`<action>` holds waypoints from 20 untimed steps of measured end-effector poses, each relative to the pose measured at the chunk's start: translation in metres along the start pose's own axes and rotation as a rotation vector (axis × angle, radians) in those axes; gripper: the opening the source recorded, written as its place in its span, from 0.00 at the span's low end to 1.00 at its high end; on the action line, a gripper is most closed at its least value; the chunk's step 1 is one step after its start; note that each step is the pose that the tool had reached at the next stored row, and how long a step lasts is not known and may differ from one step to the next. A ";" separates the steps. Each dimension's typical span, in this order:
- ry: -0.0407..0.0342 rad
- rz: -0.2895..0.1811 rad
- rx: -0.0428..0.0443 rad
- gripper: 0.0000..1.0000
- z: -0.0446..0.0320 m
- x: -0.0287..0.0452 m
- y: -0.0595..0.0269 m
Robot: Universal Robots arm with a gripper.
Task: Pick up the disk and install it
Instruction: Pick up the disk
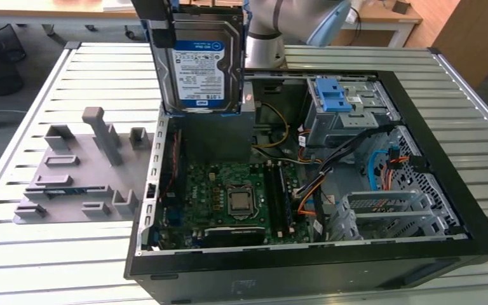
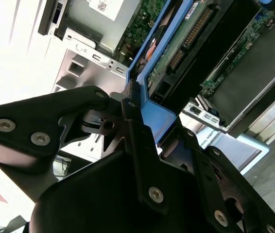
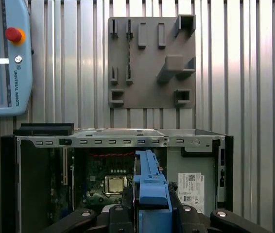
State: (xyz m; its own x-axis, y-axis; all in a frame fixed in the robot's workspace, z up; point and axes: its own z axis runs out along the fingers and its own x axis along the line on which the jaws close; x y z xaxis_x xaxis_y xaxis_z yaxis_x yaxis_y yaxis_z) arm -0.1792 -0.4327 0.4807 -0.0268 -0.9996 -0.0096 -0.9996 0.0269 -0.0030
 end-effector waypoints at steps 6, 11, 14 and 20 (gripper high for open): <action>0.0000 0.000 0.0000 0.36 0.0000 -0.0002 -0.0079; 0.0000 0.000 0.0001 0.36 0.0001 -0.0004 -0.0148; 0.0001 0.000 -0.0001 0.36 0.0000 -0.0005 -0.0188; 0.0000 0.000 0.0000 0.36 0.0001 -0.0007 -0.0271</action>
State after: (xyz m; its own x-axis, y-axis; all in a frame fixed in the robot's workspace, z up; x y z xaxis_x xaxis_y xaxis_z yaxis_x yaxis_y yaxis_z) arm -0.1522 -0.4327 0.4807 -0.0268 -0.9996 -0.0096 -0.9996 0.0269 -0.0030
